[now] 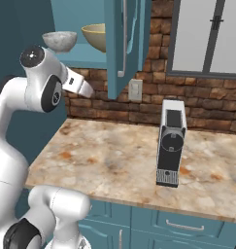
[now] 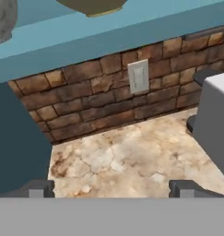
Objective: Take the smaller bowl and place it next to the appetizer plate on the dining counter , and place the larger bowl next to the plate with cooked food.
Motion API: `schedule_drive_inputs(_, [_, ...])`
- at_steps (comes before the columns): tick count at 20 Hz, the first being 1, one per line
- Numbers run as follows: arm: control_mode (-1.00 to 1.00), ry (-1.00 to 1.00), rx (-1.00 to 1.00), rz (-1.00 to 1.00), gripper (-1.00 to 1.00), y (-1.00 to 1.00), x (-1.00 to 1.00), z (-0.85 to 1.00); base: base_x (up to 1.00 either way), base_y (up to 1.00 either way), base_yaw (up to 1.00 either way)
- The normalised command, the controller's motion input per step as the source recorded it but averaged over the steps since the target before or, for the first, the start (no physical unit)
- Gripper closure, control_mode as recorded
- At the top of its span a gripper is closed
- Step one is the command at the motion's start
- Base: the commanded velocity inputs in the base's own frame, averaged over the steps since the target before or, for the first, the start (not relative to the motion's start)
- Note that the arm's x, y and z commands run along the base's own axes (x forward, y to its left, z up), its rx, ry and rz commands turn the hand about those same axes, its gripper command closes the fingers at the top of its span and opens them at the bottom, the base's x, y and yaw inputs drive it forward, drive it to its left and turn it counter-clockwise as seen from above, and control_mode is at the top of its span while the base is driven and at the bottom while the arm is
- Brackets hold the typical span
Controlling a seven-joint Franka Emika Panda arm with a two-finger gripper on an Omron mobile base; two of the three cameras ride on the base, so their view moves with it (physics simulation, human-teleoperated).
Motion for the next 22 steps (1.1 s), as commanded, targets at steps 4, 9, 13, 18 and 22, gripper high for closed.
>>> schedule_drive_inputs(4, [-1.0,-0.1,0.13,-0.17,-1.0,0.0,0.0,0.64,0.0,0.0,0.0])
schedule_drive_inputs(9, [-1.0,-0.09,0.21,-0.13,-1.0,0.0,0.0,0.52,0.0,0.0,0.0])
schedule_drive_inputs(13, [-1.0,-0.11,0.22,-0.09,-1.0,0.0,0.0,0.42,0.0,0.0,0.0])
schedule_drive_inputs(18, [-1.0,-0.1,0.11,-0.11,-1.0,0.0,0.0,0.47,0.0,0.0,0.0])
schedule_drive_inputs(22, [-1.0,-0.08,0.03,-0.12,-1.0,0.0,0.0,0.39,0.0,0.0,0.0])
